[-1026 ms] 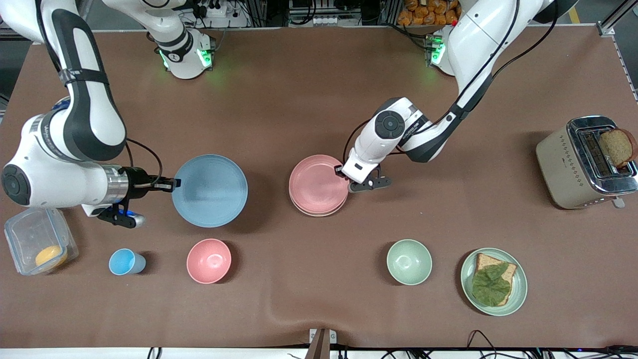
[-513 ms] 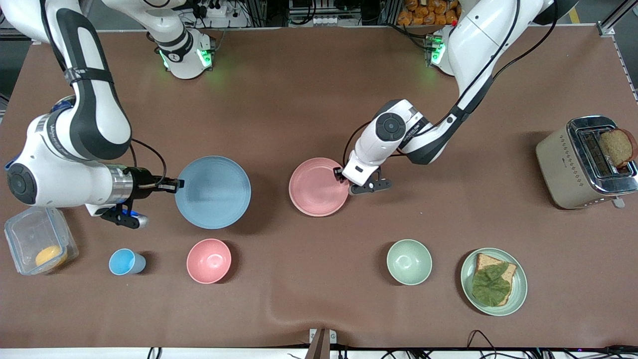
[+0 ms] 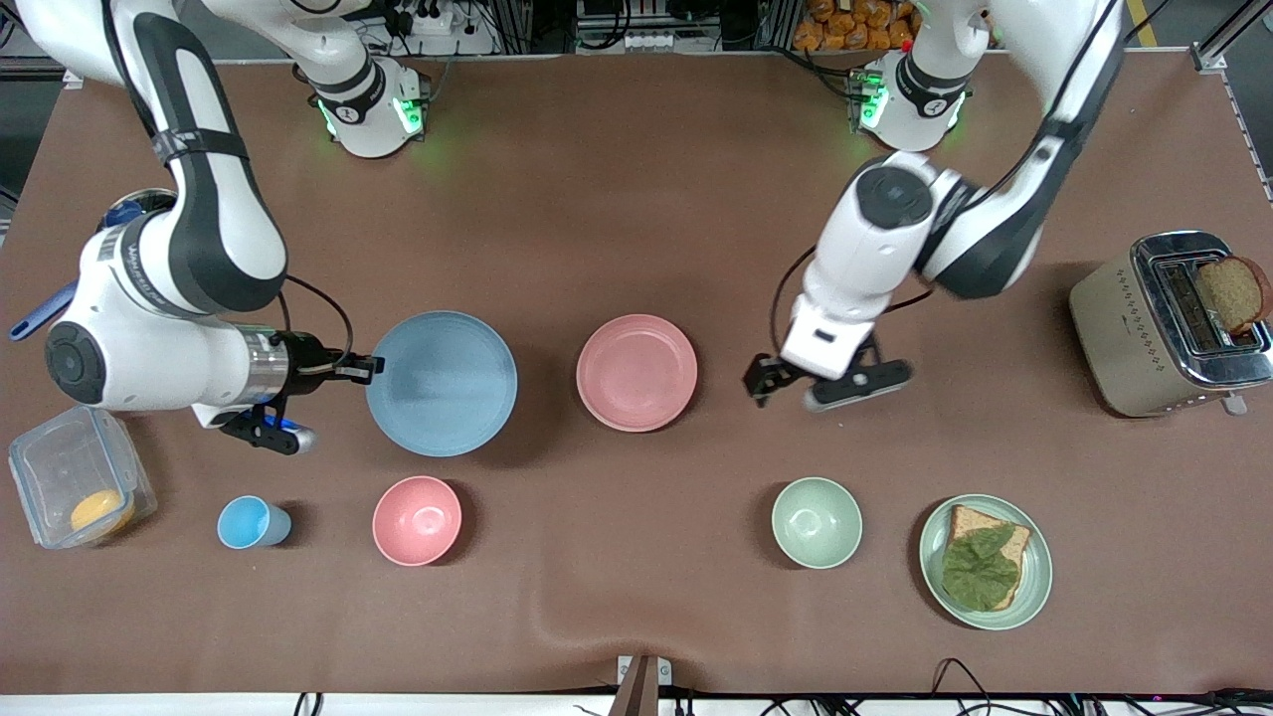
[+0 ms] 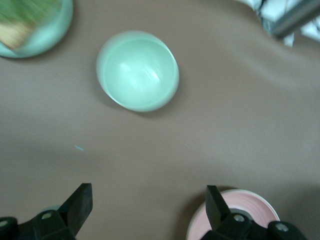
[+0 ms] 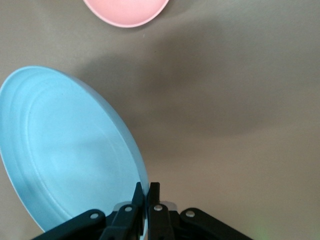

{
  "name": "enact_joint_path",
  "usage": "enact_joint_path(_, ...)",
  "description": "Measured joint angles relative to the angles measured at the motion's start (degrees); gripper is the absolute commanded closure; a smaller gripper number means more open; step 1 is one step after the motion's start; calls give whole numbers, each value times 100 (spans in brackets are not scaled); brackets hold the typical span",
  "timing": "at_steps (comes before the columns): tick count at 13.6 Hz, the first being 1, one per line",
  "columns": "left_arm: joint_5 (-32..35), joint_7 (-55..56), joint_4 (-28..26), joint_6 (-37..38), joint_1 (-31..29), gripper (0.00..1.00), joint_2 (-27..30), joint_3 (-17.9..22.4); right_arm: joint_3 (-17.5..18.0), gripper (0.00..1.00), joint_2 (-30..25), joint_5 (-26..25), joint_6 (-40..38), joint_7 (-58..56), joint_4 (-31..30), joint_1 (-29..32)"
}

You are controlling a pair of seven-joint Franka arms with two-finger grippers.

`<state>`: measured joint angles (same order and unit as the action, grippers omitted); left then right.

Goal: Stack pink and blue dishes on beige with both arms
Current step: 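Carry the blue plate onto the pink plate while the left gripper withdraws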

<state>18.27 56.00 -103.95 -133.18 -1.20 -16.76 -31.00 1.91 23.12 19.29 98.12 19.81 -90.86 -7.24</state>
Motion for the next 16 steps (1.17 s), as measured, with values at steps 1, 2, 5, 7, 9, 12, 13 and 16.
enact_joint_path(1, 0, -131, -10, 80, -184, 0, 252, 3, 1, 100, 0, 0, 52, 140, 9, -122)
enact_joint_path(2, 0, -211, -21, 98, -332, 0, 438, 12, 3, 100, 0, 0, 147, 289, 16, -270)
enact_joint_path(5, -20, -648, 31, 220, -743, 0, 718, 42, 10, 100, 72, 0, 486, 857, 14, -930)
enact_joint_path(7, -246, -1320, 153, 523, -751, 0, 888, 351, 13, 100, 185, 0, 761, 1312, 11, -1423)
enact_joint_path(9, -695, -2371, 224, 1033, -630, 0, 1146, 852, 12, 100, 266, 0, 919, 1593, 6, -1716)
enact_joint_path(12, -935, -3400, 518, 2043, -554, 0, 1415, 1372, 10, 100, 307, 0, 1178, 1619, -136, -1836)
enact_joint_path(13, -968, -3531, 699, 2355, -460, 0, 1431, 1532, 12, 100, 310, 1, 1338, 1623, -254, -1891)
enact_joint_path(16, -972, -3596, 1120, 3040, -260, 0, 1432, 1753, 12, 100, 318, 1, 1632, 1826, -495, -2090)
